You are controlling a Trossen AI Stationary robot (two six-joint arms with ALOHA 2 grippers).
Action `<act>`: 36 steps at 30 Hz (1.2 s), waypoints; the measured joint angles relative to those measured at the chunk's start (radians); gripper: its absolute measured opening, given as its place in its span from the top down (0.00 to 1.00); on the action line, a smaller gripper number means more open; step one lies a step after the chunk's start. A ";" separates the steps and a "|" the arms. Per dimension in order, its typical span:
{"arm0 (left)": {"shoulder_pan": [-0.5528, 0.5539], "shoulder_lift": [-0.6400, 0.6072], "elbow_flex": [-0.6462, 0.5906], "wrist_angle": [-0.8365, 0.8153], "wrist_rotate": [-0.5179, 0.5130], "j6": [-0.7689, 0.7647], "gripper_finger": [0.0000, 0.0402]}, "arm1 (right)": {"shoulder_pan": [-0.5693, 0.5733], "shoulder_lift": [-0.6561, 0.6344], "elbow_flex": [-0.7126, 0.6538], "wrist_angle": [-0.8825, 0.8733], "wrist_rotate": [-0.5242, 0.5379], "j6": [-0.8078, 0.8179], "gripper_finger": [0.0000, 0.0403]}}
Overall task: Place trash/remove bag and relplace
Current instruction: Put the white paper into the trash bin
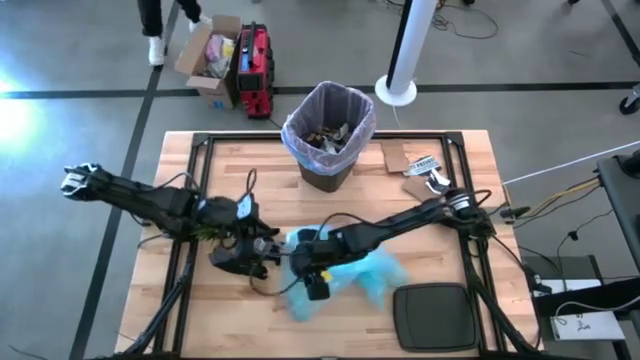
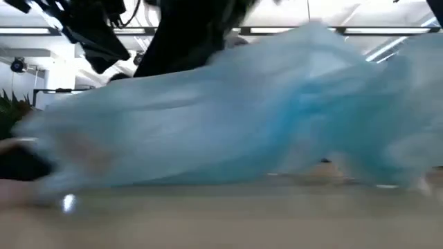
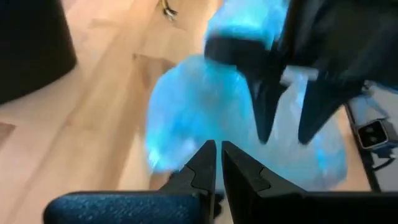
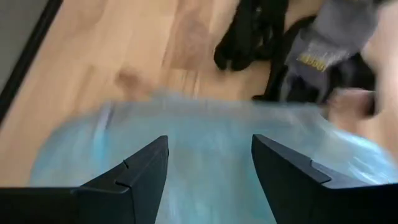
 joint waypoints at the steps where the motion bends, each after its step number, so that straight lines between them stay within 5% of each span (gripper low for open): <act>1: -0.029 0.011 -0.011 0.047 -0.023 -0.013 0.97 | 0.008 0.000 0.042 -0.074 0.008 -0.046 0.46; 6: -0.153 0.113 -0.065 0.322 -0.136 -0.065 0.97 | 0.072 -0.030 0.147 -0.394 0.142 -0.093 0.46; 14: -0.277 0.460 -0.049 0.643 -0.217 -0.140 0.97 | 0.220 -0.245 0.084 -0.421 0.441 0.294 0.49; 19: -0.350 0.673 0.065 0.617 -0.169 -0.119 0.97 | 0.292 -0.330 0.048 -0.453 0.567 0.514 0.49; 27: -0.513 0.823 0.273 0.100 -0.064 -0.113 0.97 | 0.326 -0.302 0.033 -0.529 0.575 0.625 0.49; 36: -0.689 0.751 0.327 -0.429 -0.060 -0.346 0.97 | 0.285 -0.154 0.029 -0.550 0.561 0.649 0.49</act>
